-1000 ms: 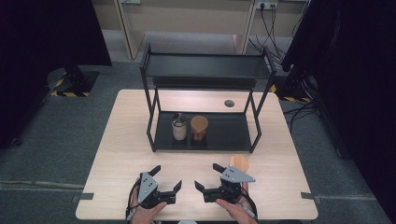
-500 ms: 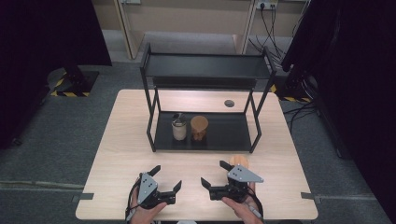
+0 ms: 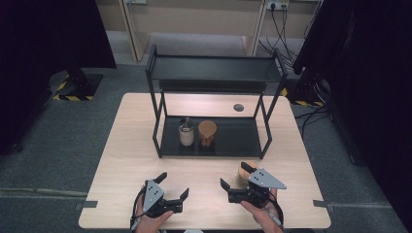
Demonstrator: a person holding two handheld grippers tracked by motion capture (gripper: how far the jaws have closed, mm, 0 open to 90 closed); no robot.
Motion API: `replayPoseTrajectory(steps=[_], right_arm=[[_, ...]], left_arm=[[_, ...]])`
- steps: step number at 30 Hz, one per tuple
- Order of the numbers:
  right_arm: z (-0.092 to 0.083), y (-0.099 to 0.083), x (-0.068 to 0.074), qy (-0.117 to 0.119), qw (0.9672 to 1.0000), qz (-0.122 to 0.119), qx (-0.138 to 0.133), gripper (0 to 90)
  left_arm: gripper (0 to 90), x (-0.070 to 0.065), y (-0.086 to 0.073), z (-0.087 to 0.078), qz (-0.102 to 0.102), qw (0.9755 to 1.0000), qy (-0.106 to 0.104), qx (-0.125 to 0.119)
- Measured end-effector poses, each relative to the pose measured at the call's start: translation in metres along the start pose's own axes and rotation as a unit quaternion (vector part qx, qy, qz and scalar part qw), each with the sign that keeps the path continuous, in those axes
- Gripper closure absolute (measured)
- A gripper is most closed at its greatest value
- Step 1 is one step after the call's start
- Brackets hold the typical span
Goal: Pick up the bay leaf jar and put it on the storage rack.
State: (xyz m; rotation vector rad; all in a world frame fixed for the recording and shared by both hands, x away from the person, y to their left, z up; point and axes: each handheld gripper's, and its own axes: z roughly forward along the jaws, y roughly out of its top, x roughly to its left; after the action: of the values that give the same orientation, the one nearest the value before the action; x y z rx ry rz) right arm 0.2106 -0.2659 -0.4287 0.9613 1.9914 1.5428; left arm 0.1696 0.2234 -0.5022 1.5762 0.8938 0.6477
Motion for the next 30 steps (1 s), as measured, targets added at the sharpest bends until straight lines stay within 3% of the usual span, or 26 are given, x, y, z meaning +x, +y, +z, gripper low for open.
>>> replayPoseTrajectory(steps=[10, 14, 23, 30], right_arm=[[-0.007, -0.006, -0.009, -0.042, 0.9991, 0.005, 0.005, 4.7], [-0.008, -0.009, -0.011, -0.061, 0.9981, -0.003, 0.01, 4.7], [-0.009, -0.014, -0.016, -0.084, 0.9963, -0.008, 0.016, 4.5], [-0.01, -0.018, -0.02, -0.086, 0.996, -0.001, 0.027, 4.2]], left_arm=[[3.1, 0.0, 0.0, 0.0, 0.001, 1.0, 0.001, 0.0], [3.1, 0.0, 0.0, 0.0, 0.001, 1.0, 0.0, -0.001], [3.1, 0.0, 0.0, 0.0, -0.001, 1.0, 0.001, 0.0], [3.0, 0.0, 0.0, 0.0, -0.002, 1.0, 0.001, 0.0]])
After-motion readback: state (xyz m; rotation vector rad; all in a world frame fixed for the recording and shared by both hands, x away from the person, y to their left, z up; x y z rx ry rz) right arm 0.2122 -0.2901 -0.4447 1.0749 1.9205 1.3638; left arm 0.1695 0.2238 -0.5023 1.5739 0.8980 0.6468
